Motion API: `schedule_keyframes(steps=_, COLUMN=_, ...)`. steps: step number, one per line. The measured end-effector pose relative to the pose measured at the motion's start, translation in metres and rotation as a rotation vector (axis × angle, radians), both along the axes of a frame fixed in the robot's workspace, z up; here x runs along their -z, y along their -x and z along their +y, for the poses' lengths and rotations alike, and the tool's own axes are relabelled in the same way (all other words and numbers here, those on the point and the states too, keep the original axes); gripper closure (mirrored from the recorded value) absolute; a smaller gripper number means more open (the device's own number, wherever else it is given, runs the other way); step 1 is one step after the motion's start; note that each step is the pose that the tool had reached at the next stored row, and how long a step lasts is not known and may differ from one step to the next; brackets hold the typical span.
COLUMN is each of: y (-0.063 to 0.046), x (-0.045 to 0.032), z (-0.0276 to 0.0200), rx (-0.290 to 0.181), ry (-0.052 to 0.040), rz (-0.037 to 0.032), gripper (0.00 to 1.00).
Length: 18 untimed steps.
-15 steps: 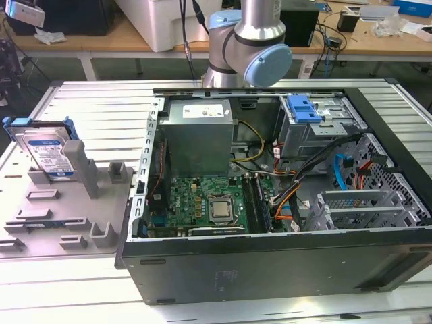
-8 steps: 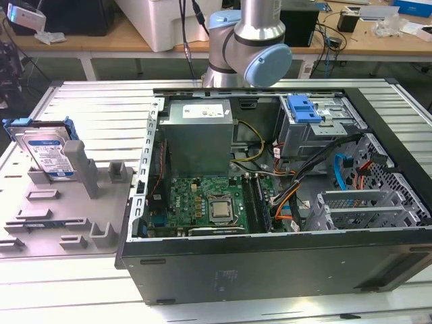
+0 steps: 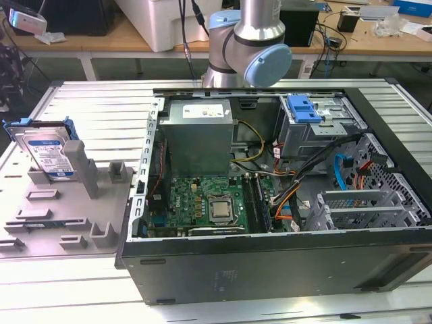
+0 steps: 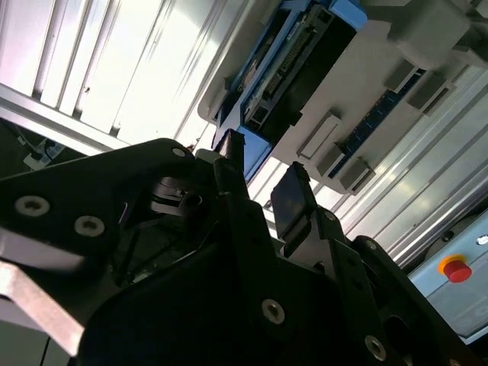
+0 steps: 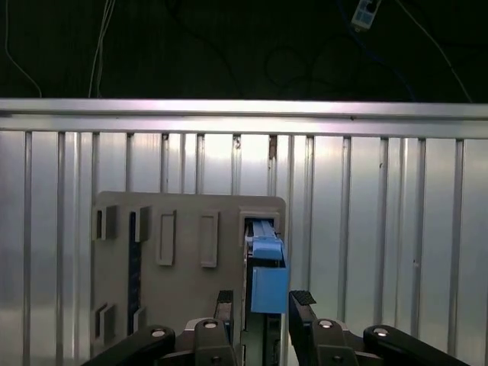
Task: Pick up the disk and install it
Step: 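Pick up the disk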
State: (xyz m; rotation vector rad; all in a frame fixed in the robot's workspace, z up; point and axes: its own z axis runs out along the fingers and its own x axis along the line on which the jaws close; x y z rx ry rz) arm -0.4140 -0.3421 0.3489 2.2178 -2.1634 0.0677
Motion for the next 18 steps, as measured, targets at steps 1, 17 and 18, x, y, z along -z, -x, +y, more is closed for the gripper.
schedule_keyframes(steps=1, y=0.0, x=0.0003, z=0.0, rx=0.0, ry=-0.001, rz=0.0, gripper=0.58)
schedule_keyframes(steps=17, y=0.002, x=0.0095, z=0.0001, rx=0.005, ry=-0.0128, rz=-0.0001, gripper=0.5)
schedule_keyframes(steps=18, y=0.003, x=0.0107, z=0.0001, rx=0.005, ry=-0.0128, rz=-0.0001, gripper=0.5)
